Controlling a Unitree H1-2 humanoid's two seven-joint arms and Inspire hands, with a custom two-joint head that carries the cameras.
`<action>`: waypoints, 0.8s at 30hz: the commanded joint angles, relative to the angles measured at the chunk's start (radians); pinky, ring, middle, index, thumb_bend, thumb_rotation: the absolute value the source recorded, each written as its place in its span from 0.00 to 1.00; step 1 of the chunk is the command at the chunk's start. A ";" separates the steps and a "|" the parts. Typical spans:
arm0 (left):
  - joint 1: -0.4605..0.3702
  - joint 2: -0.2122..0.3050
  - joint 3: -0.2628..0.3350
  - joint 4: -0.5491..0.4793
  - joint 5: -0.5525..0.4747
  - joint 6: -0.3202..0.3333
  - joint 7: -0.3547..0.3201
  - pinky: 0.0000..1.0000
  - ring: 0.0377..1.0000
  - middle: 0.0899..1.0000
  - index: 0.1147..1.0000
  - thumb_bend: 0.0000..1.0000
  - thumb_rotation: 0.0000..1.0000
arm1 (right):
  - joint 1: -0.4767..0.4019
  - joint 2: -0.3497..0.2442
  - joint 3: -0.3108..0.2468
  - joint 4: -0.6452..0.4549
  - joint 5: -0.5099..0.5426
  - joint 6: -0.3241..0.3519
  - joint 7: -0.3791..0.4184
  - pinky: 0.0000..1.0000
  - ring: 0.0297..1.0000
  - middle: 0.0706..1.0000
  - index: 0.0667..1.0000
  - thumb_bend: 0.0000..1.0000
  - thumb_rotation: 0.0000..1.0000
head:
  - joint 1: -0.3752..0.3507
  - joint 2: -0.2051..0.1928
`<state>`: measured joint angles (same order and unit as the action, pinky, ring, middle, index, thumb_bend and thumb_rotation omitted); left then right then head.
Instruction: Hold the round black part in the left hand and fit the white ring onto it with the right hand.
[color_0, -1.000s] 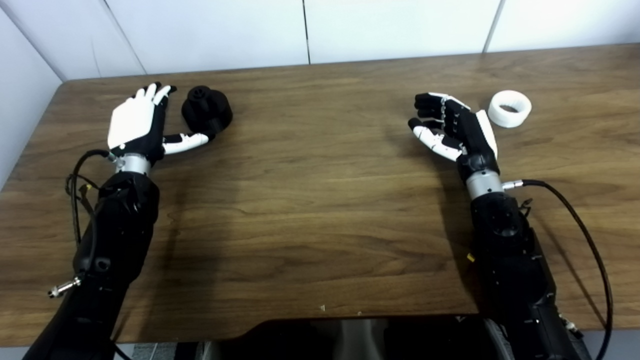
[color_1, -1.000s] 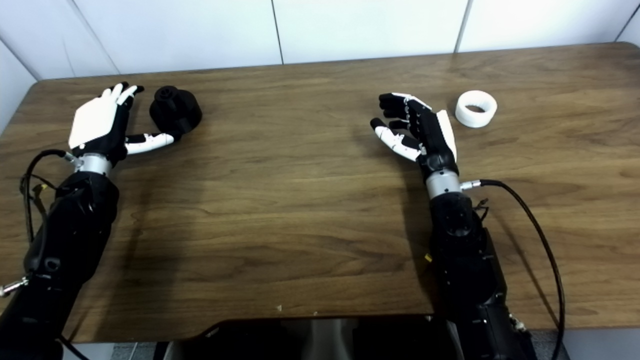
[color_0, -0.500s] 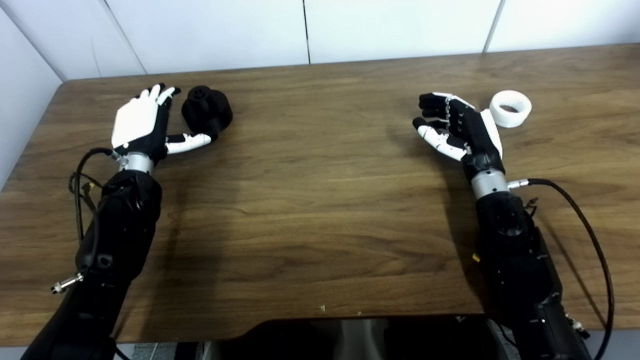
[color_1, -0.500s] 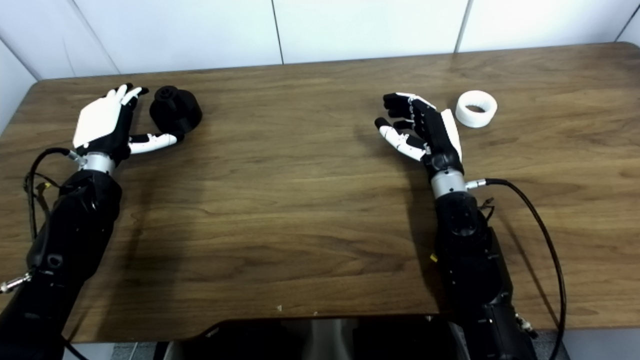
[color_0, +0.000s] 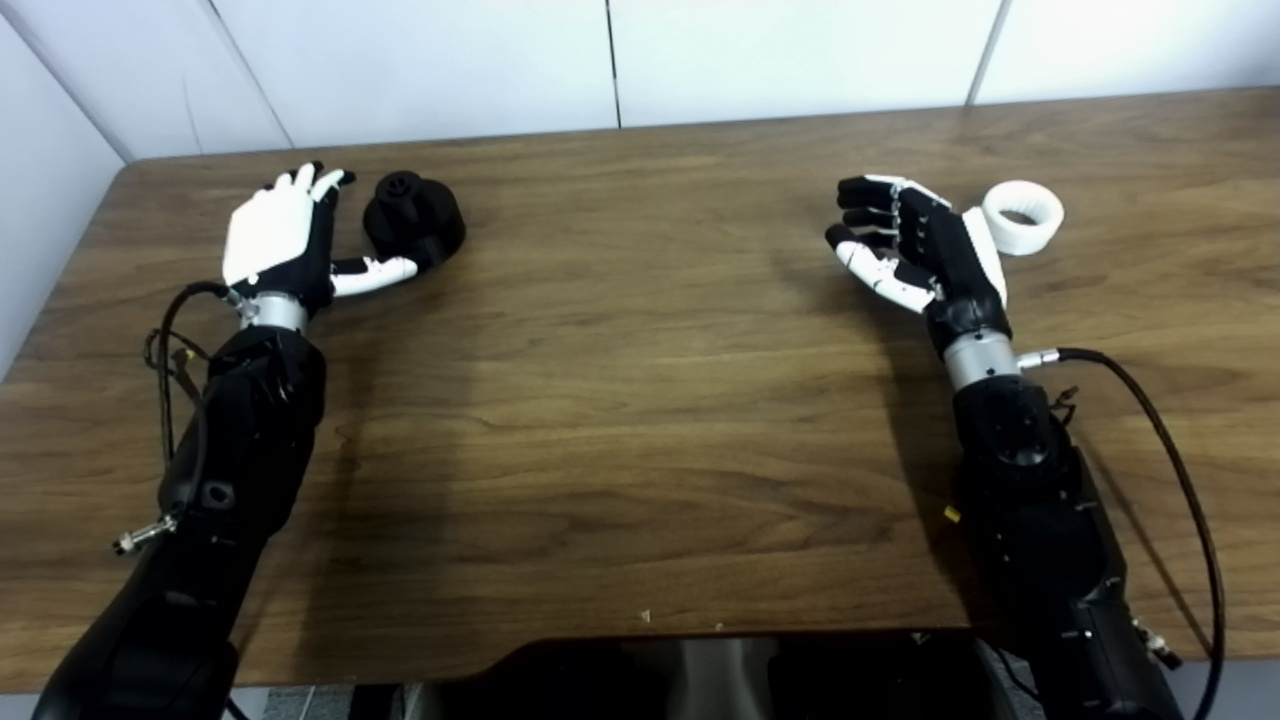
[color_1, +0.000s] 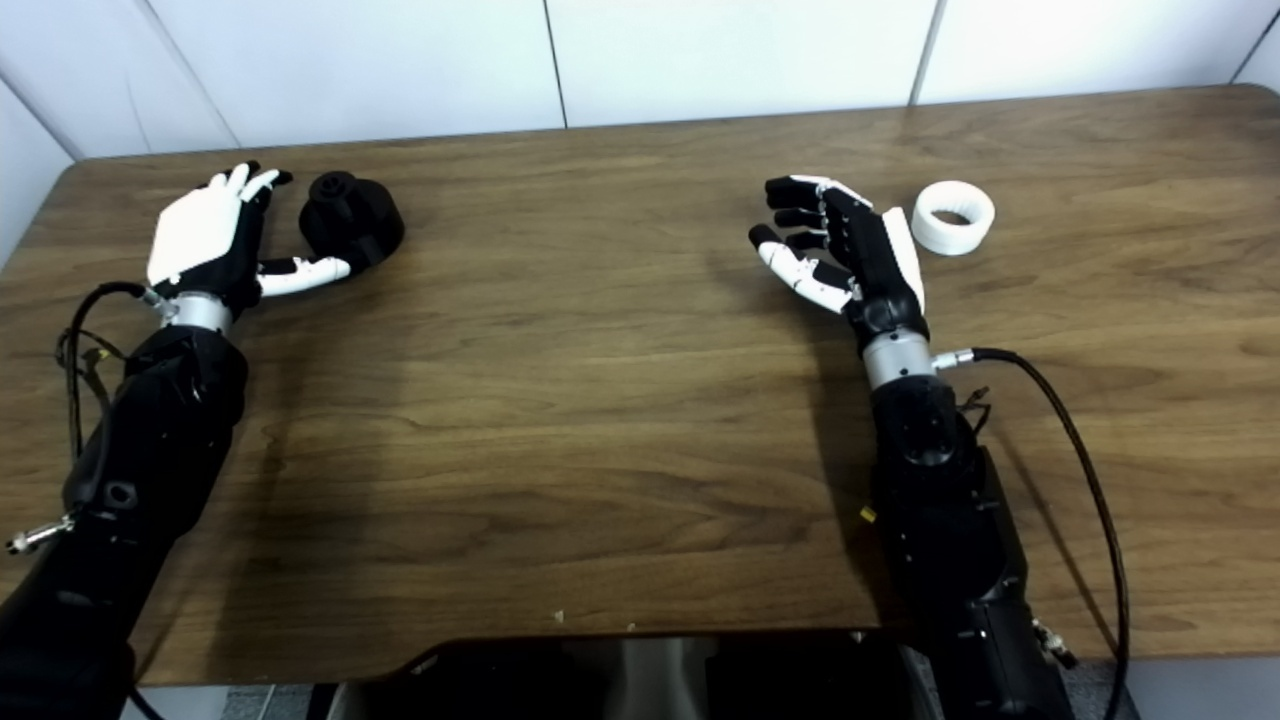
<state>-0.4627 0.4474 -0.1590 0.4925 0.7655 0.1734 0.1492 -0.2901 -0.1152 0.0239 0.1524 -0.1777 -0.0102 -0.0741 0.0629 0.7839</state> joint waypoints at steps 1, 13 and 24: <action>-0.063 0.022 0.004 0.002 -0.005 -0.011 0.042 1.00 1.00 1.00 0.86 1.00 0.57 | -0.039 -0.005 -0.006 -0.032 0.006 -0.045 0.000 0.65 0.71 0.70 0.67 0.50 0.25 | -0.005 0.005; -0.085 0.009 -0.002 0.062 -0.045 -0.029 0.079 1.00 1.00 1.00 0.84 1.00 0.61 | -0.037 -0.005 -0.008 -0.043 0.005 -0.038 0.002 0.64 0.71 0.70 0.67 0.49 0.24 | -0.012 0.007; -0.098 -0.008 -0.009 0.081 -0.078 -0.044 0.081 1.00 1.00 1.00 0.84 1.00 0.60 | -0.035 -0.003 -0.005 -0.046 0.005 -0.038 0.004 0.64 0.71 0.70 0.67 0.49 0.23 | -0.016 0.009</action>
<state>-0.4995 0.4196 -0.1731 0.5829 0.6933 0.1462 0.1951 -0.2891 -0.1168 0.0204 0.1444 -0.1765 -0.0106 -0.0738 0.0460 0.7931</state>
